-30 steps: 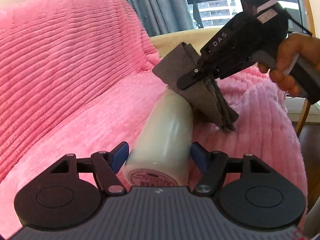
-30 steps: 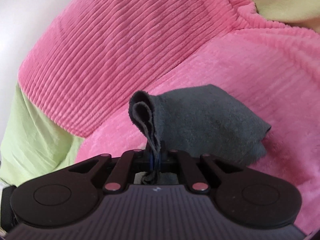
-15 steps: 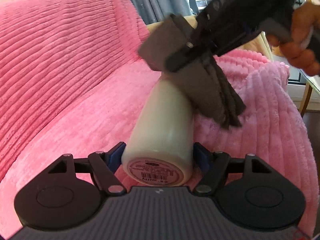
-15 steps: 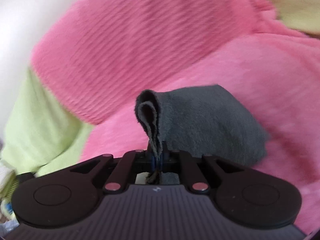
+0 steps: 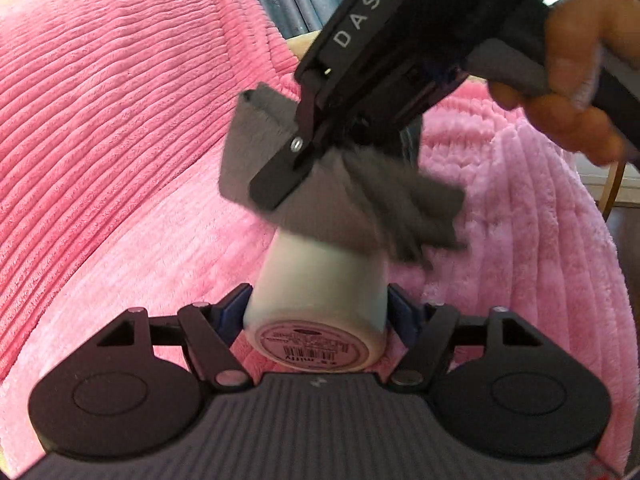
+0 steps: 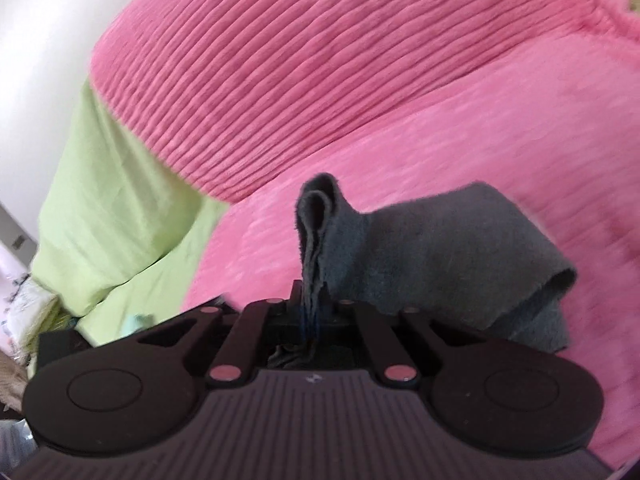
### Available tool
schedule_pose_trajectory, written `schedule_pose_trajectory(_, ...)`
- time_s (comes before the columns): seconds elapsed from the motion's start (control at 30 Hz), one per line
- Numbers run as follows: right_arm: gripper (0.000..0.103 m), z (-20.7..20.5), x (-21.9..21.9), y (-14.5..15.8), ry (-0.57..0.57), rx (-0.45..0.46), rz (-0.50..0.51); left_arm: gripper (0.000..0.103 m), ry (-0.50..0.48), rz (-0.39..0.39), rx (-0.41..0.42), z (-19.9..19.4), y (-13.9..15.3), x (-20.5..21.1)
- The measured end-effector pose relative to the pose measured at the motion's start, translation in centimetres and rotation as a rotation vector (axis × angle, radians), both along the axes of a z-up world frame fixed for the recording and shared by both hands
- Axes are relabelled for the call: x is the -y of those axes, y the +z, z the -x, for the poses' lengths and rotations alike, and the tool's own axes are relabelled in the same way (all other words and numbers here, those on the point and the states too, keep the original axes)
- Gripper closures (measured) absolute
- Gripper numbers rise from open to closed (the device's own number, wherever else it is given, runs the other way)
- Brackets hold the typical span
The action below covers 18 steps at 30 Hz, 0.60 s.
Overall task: Clean container
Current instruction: 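Wipe the bottle body again with the cloth in the right gripper, then rub the grey cloth over the bottle's cap end with the right gripper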
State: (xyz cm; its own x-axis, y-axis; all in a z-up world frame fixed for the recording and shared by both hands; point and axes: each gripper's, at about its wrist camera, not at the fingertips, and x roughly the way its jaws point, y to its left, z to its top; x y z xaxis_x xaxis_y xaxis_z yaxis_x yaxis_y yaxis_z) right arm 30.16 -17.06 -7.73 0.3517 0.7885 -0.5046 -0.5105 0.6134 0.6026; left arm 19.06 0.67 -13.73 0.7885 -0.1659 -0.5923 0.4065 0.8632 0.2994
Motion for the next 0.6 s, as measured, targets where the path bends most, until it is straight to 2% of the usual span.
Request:
schedule_pose_trajectory(0.3,0.103,-2.6,4.1,-0.1,-0.2,0.076,0.083,0.03,-0.002,-0.006,0.004,0.0,-0.2,0.2)
schedule_pose_trajectory(0.43,0.103,-2.7,4.5,0.0,-0.219,0.078,0.088,0.03,0.006,-0.003,-0.001,-0.1,-0.3,0.2)
schedule_pose_trajectory(0.53,0.102,-2.5,4.7,0.3,-0.228,0.086,0.097,0.028,0.042,0.089,-0.06,-0.9,-0.2,-0.9)
schedule_pose_trajectory(0.6,0.102,-2.1,5.1,0.3,-0.24,0.084,0.086,0.029,0.047,0.118,-0.069,-0.7,-0.2,-1.0)
